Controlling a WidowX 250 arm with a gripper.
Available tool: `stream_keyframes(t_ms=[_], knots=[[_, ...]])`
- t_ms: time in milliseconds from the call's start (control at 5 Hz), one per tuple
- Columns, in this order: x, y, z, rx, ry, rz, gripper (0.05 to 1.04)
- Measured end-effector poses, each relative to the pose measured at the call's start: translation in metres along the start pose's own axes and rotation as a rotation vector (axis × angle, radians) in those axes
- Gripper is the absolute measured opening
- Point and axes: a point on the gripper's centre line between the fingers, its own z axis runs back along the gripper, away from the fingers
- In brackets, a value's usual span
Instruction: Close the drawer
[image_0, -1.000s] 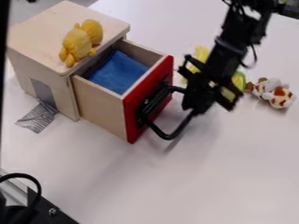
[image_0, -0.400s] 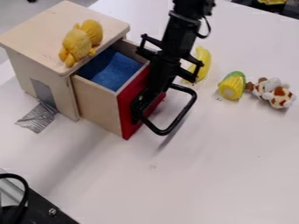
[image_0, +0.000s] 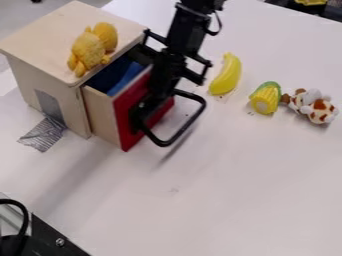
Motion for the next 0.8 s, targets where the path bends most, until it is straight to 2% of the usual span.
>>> stream_keyframes(t_ms=[200,400,600,800], knots=[[-0.010,0.027,-0.005,0.107,0.056,0.041,0.053],[-0.010,0.023,-0.009,0.110,0.053,0.027,0.053],[-0.007,-0.009,0.009,-0.059,-0.121,-0.078,0.053],[-0.015,-0.042,0.051,-0.153,-0.312,-0.135,0.053]])
